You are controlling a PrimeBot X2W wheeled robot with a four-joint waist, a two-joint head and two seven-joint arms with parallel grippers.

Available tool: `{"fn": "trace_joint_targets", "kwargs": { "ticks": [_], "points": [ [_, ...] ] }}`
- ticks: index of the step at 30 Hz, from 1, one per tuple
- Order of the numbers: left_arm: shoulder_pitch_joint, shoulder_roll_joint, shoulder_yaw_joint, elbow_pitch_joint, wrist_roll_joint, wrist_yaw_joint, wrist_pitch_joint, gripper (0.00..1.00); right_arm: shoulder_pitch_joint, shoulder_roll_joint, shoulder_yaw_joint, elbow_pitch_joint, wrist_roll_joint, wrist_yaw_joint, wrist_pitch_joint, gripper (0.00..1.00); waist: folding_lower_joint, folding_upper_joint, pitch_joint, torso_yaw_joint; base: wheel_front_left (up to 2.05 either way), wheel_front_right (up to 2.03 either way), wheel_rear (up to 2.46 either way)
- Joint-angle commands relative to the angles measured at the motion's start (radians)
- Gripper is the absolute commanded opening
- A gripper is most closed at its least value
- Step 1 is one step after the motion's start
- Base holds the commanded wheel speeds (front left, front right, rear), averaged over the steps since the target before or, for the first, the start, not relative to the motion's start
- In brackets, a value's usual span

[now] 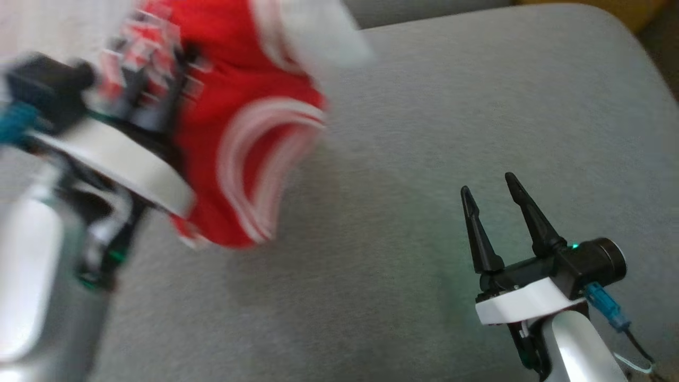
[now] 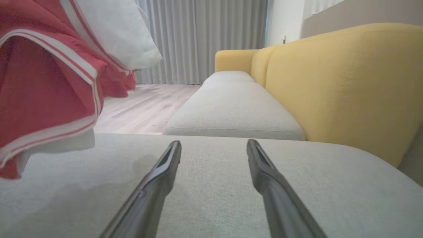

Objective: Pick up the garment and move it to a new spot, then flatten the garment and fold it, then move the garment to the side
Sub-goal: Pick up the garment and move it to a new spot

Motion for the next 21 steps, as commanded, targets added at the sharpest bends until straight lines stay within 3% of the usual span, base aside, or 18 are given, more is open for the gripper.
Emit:
{"fn": "trace_joint_targets", "kwargs": {
  "ticks": [1,5,9,15,21],
  "points": [
    [-0.022,0.004,0.011,-0.081,0.001,0.009,0.012,0.00,-0.012,0.005,0.026,-0.040,0.013,0.008,-0.011,1.00,0.0000,0.0000,0.012,-0.071,0.00,0.00,0.00],
    [0.018,-0.072,-0.096,-0.131,-0.010,0.012,0.033,0.00,-0.022,0.005,0.035,-0.049,0.030,0.008,-0.011,1.00,0.0000,0.0000,0.032,-0.145,0.00,0.00,0.00],
    [0.037,-0.136,-0.179,-0.072,0.001,0.016,0.029,0.00,-0.033,0.005,0.034,-0.058,0.044,0.008,-0.011,1.00,0.0000,0.0000,0.054,-0.205,0.00,0.00,0.00],
    [0.047,-0.175,-0.233,0.166,0.032,0.013,-0.023,0.00,-0.040,0.005,0.037,-0.062,0.061,0.008,-0.011,1.00,0.0000,0.0000,0.085,-0.257,0.00,0.00,0.00],
    [0.012,-0.201,-0.252,0.523,0.131,0.039,-0.195,0.00,-0.044,0.005,0.050,-0.066,0.074,0.008,-0.011,1.00,0.0000,0.0000,0.109,-0.292,0.00,0.00,0.00]
  ]
}}
